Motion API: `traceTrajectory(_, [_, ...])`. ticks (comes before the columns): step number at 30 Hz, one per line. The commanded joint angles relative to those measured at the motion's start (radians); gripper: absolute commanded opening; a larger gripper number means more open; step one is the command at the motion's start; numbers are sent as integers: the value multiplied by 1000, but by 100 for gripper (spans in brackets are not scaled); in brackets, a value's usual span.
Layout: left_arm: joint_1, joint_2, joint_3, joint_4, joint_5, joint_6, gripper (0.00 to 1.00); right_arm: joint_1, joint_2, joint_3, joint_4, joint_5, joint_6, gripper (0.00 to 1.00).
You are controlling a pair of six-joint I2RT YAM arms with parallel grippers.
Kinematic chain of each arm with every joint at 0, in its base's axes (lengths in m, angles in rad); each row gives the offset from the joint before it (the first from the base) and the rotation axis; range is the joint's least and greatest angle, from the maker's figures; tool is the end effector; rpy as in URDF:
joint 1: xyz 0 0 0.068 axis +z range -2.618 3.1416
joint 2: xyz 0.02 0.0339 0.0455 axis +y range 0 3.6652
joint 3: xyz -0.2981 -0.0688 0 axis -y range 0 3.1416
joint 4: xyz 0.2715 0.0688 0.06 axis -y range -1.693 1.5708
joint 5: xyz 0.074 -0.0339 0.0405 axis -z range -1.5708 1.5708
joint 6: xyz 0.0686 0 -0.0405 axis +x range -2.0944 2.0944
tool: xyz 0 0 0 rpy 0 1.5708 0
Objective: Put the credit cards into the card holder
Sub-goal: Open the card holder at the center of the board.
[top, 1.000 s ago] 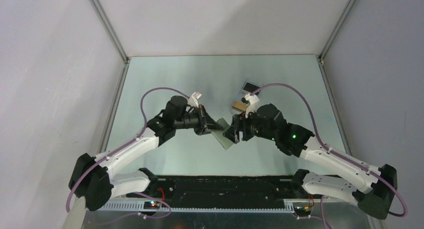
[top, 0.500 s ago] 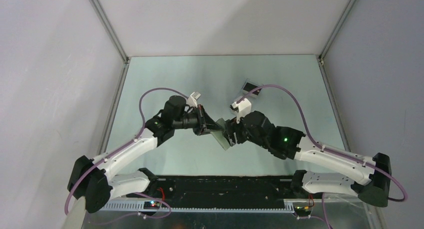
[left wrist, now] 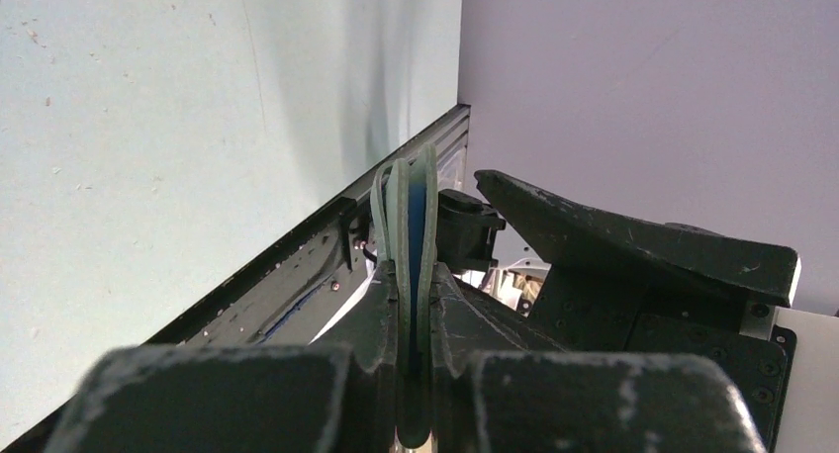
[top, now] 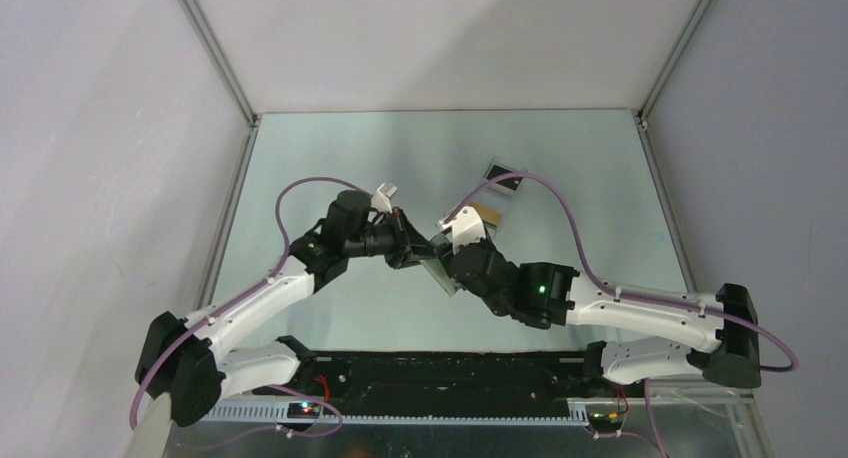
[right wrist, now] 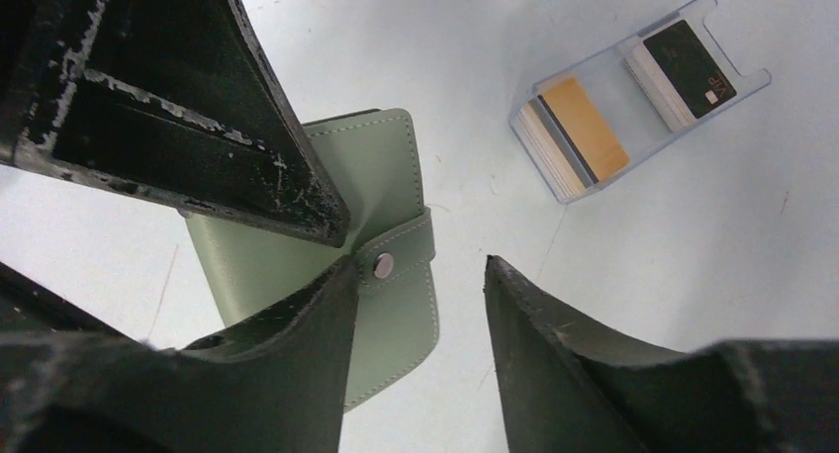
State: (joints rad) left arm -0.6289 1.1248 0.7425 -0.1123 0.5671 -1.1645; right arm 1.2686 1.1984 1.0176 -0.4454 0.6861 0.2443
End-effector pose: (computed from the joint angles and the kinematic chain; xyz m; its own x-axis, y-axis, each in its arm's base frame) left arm 0.2062 -0.1955 0.2742 -0.9587 -0.2607 -0.1136 -0.0054 0.4161 -0.9093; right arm 0.1285 0.2662 0.3269 -0.3110 -0.3687 -0.8760 -0.5263 0.8343 -0.1643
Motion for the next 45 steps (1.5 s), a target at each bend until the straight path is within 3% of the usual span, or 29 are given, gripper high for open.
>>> traceTrajectory(1, [-6, -46, 20, 57, 62, -44, 0, -14, 16, 42, -54, 164, 6, 51])
traceTrajectory(9, [-6, -47, 8, 57, 61, -43, 0, -76, 12, 50, -75, 162, 10, 43])
traceTrajectory(27, [-8, -70, -38, 57, 80, -4, 0, -320, 3, 51, -129, -14, 23, 43])
traceTrajectory(29, [-7, -67, -41, 52, 78, 20, 0, -381, -31, 51, -138, -103, 40, 44])
traceTrajectory(32, [-8, -55, -37, 5, 63, 82, 0, -490, -92, 31, -124, -431, 64, 46])
traceTrajectory(36, [-7, -22, -43, -7, 58, 127, 0, -594, -157, 2, -102, -759, 56, 51])
traceTrajectory(39, [-6, 4, -39, -14, 52, 161, 0, -610, -156, -7, -112, -882, 44, 59])
traceTrajectory(45, [-8, 51, -15, -31, 57, 208, 0, -546, -96, -7, -123, -1035, 15, 66])
